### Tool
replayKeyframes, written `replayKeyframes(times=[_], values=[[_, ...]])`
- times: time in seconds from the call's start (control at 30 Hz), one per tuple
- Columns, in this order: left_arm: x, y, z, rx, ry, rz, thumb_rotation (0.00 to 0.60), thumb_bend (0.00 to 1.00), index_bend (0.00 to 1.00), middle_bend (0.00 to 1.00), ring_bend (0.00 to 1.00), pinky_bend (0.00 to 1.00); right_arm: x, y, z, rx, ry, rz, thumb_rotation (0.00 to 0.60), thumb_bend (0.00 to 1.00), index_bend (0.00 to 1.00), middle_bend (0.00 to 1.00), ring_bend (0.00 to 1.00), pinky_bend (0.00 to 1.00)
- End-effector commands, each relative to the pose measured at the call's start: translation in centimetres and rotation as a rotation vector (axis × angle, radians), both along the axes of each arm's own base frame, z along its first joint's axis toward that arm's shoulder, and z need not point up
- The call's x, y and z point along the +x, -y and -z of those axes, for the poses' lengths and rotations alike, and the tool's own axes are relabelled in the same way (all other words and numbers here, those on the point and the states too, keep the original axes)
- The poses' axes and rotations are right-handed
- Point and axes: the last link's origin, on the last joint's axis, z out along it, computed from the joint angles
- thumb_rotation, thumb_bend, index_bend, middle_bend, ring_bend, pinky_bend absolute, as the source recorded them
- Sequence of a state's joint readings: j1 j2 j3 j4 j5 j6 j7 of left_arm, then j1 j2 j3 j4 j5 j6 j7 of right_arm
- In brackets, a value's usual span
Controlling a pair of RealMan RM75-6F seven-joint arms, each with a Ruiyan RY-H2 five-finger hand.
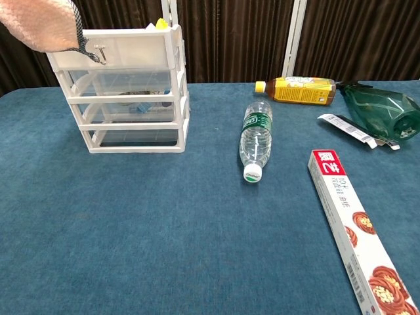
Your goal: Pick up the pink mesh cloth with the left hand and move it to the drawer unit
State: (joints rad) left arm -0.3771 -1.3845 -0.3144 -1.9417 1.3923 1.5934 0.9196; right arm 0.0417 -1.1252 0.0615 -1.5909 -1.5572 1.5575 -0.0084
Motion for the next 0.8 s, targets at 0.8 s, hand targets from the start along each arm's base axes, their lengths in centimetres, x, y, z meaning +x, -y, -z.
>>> replayKeyframes(times=[0.8], values=[[-0.22, -1.25, 0.39, 0.001, -0.012, 0.038, 0.6, 0.76, 0.97, 0.84, 0.8, 0.74, 0.0, 0.0, -0.04, -0.002, 0.001, 0.002, 0.6, 0.0, 0.0, 0.0, 0.0, 0.0]])
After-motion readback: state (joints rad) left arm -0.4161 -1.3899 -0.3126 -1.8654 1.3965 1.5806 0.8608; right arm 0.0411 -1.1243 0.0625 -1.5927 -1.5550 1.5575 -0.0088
